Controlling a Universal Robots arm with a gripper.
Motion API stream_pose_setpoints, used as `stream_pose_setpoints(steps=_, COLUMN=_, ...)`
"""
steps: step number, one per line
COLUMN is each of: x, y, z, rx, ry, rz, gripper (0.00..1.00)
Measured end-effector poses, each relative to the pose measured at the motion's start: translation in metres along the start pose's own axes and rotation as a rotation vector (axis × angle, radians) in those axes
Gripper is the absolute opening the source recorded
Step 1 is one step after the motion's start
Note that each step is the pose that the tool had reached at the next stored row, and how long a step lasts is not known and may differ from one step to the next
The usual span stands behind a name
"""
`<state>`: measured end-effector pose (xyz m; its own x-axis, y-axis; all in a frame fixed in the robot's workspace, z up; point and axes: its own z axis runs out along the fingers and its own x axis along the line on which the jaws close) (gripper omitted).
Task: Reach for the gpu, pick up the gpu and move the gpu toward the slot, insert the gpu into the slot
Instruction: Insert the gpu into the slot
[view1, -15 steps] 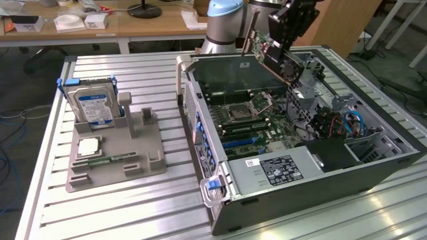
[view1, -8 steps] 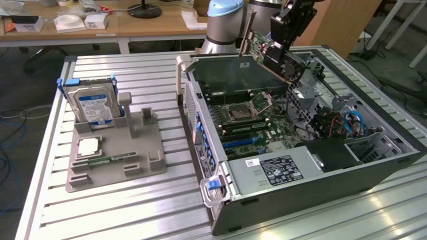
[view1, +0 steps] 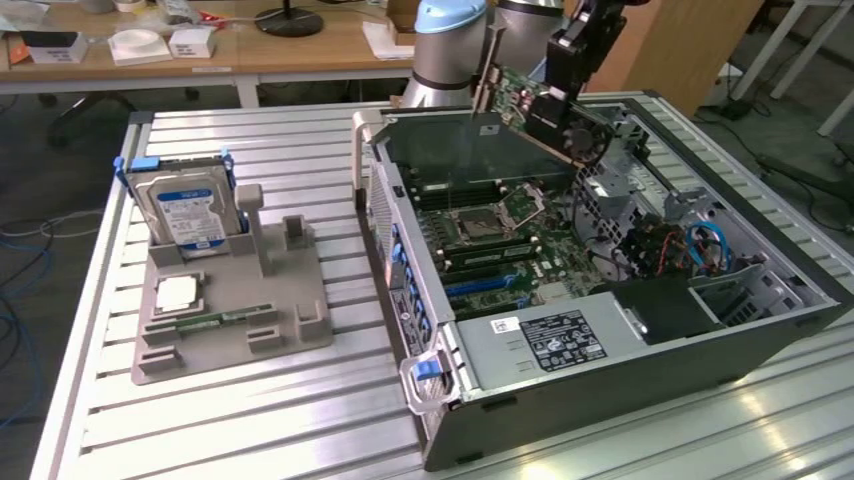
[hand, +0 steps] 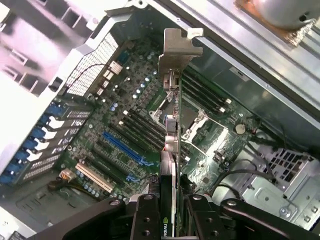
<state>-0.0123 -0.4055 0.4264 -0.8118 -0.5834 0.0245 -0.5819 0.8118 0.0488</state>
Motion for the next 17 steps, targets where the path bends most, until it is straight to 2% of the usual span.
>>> stream_pose_setpoints(steps=12, x=0.000, y=-0.0002, z=0.0036, rx=0.0054, ry=0.0107, rz=-0.217, gripper=0.26)
stream_pose_setpoints(steps=17, x=-0.001, y=-0.0015, z=0.0122, rx=0.0064, ry=0.0126, rz=-0.258, gripper=0.26)
